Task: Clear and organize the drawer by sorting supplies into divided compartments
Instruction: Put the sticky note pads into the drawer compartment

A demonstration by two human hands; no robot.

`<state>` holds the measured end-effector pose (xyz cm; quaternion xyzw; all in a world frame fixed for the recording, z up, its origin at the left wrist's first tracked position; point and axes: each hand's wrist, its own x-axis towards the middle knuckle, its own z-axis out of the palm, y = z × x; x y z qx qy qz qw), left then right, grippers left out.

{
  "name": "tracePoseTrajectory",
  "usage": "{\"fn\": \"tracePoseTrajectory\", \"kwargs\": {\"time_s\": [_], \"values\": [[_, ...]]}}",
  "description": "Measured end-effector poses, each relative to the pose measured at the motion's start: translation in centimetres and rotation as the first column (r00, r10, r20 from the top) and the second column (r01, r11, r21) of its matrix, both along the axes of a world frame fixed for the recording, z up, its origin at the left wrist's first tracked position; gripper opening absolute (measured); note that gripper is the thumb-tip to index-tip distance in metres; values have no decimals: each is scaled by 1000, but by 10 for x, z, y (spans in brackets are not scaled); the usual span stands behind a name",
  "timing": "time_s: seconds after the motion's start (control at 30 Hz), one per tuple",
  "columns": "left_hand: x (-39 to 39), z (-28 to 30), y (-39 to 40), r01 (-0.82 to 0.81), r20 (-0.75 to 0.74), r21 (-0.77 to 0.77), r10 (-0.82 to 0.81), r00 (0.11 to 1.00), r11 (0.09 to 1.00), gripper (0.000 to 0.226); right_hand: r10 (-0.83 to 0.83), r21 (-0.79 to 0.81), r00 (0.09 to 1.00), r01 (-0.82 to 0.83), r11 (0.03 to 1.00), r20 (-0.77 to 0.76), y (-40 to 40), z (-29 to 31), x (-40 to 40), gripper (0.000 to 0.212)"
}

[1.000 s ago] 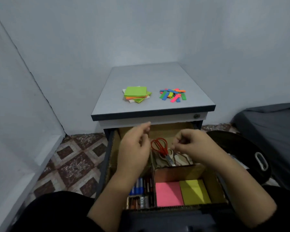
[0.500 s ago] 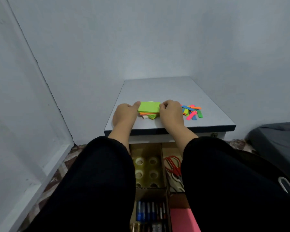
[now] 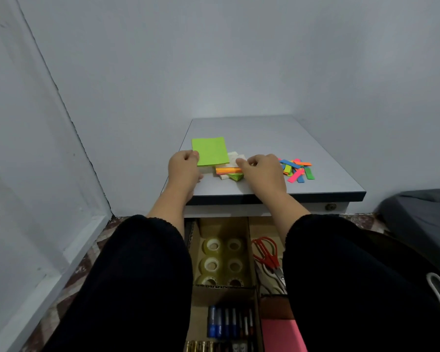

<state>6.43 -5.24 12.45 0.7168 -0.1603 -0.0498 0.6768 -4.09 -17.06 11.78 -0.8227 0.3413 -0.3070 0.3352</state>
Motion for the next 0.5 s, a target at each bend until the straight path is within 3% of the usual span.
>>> {"fn": "tracePoseTrajectory", "kwargs": {"time_s": [0.2,0.5], "values": [[1,0,0,-49,-47,-16,48,998,999,14,15,-8,999,-16,1000,-48,2,4,-3,49],[2,-2,1,-56,-46,-16,55,997,998,25,115,221,975,-157,963,193,-3,5,-8,44]]}}
